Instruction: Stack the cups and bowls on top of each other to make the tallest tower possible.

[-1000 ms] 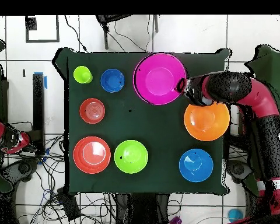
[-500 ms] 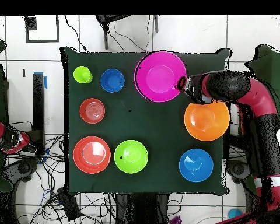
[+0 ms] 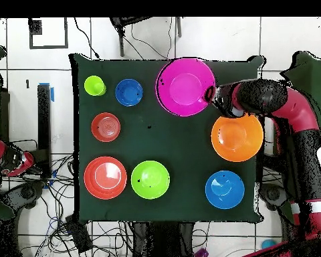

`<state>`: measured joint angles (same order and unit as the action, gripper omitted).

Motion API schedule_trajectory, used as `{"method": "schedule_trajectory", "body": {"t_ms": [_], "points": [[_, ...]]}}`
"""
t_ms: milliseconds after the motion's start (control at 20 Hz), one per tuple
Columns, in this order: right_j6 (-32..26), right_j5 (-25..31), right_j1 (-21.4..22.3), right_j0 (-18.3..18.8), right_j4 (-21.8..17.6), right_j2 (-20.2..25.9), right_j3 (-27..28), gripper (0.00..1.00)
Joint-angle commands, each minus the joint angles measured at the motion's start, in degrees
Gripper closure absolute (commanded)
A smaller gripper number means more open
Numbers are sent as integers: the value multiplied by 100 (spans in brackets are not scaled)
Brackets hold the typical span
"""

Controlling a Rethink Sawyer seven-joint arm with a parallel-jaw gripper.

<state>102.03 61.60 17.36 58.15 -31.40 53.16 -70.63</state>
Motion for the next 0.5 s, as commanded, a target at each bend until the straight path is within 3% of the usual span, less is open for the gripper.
{"method": "schedule_trajectory", "body": {"t_ms": [50,500], "points": [[-1640,409,118,-383,-510,-471,271,100],[-1492,437,235,-487,-580,-703,68,100]]}}
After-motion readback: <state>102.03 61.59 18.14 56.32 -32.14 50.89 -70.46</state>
